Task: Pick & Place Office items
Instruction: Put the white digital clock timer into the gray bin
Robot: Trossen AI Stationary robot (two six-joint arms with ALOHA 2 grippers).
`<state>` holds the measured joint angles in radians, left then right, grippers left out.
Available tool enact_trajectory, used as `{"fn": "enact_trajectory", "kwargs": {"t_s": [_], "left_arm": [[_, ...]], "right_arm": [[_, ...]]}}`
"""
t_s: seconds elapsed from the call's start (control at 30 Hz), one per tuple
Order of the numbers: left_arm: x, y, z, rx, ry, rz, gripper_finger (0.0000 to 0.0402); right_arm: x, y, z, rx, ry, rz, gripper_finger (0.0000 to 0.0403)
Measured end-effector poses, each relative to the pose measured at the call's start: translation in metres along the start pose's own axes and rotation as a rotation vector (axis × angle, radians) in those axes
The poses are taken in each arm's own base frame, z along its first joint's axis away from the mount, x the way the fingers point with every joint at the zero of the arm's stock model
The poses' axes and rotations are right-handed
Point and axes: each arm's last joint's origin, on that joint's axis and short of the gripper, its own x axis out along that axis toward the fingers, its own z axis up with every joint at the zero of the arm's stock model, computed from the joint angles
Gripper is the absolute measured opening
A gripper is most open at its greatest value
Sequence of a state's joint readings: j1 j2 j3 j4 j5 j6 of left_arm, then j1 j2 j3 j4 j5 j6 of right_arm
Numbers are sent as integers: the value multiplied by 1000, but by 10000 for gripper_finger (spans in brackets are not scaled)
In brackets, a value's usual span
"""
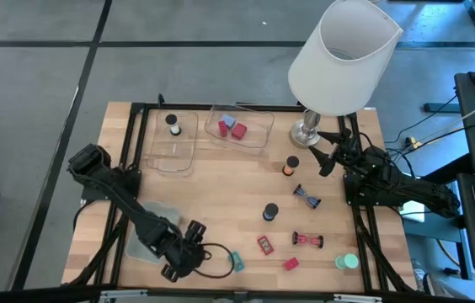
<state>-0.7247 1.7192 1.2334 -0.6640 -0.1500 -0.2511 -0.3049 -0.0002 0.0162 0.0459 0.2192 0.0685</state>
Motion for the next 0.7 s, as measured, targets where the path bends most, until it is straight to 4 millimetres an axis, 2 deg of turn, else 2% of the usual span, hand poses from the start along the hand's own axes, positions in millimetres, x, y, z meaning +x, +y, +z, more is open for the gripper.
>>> {"fn": "enact_trajectory", "kwargs": {"t_s": [0.17, 0.37, 0.5, 0.6, 0.7], "left_arm": [[13, -8, -3, 59, 33, -4, 251], [38, -7, -6, 116, 89, 53, 251], [45, -8, -8, 120, 101, 76, 249], [45, -8, -8, 107, 99, 76, 234], [45, -10, -8, 95, 97, 77, 201]], "right_arm": [[0, 0, 0, 0, 0, 0, 327], [0, 0, 0, 0, 0, 0, 327], [0, 0, 0, 0, 0, 0, 327], [0, 0, 0, 0, 0, 0, 327], [0, 0, 0, 0, 0, 0, 327]]}}
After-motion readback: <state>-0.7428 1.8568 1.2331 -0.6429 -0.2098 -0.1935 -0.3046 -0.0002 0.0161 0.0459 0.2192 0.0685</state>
